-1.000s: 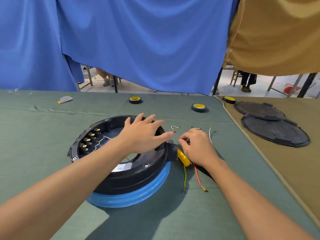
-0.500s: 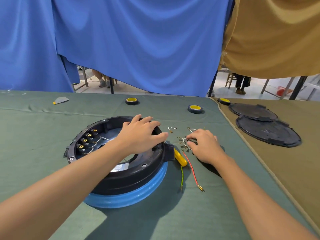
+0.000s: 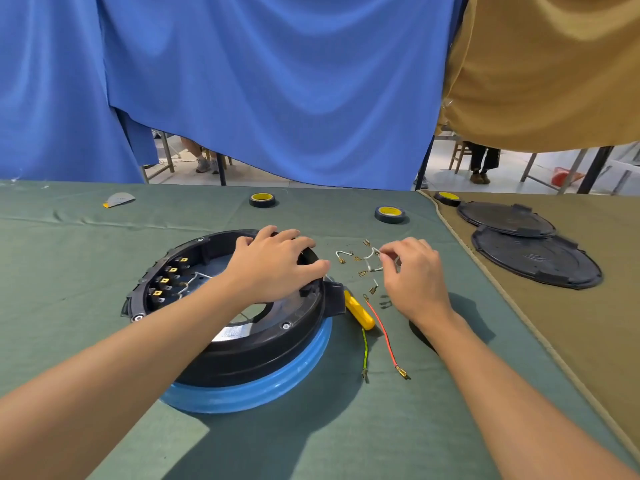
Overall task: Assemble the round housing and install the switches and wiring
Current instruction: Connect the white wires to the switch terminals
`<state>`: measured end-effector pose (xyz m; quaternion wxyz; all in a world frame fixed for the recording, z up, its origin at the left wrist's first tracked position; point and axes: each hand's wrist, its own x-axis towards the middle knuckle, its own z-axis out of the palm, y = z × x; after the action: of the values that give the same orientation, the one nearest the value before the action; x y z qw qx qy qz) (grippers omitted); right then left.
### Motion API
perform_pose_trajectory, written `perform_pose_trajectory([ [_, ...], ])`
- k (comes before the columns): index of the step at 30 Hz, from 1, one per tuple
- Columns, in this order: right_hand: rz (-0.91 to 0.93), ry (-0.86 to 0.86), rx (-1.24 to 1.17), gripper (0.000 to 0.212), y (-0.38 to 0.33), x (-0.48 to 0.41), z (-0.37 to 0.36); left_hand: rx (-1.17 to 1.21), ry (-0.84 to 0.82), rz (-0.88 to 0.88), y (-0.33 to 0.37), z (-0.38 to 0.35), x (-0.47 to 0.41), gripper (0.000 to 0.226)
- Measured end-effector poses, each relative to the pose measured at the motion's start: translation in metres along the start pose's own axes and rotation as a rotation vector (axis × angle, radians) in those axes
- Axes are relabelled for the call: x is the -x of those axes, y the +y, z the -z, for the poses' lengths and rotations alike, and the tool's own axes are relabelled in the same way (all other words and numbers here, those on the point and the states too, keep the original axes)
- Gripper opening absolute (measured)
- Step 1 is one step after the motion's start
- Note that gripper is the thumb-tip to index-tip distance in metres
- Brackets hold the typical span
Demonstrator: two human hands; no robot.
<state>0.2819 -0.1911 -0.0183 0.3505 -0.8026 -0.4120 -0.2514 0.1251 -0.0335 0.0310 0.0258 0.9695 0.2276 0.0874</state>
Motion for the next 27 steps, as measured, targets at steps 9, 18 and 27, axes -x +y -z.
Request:
perform_pose_trajectory([
  [9,-0.366,0.182,-0.282,0.007,-0.007,-0.004,0.004,-0.006,0.014,0.056,-0.016,0.003,-0.001,0.060],
  [18,-0.456,0.119,-0.369,0.007,-0.006,-0.004,0.004,0.090,0.100,0.059,-0.016,0.002,0.001,0.058],
  [27,-0.086,0.098,-0.265,0.007,-0.067,0.008,0.012,0.687,0.305,-0.143,-0.001,0.015,0.016,0.031],
])
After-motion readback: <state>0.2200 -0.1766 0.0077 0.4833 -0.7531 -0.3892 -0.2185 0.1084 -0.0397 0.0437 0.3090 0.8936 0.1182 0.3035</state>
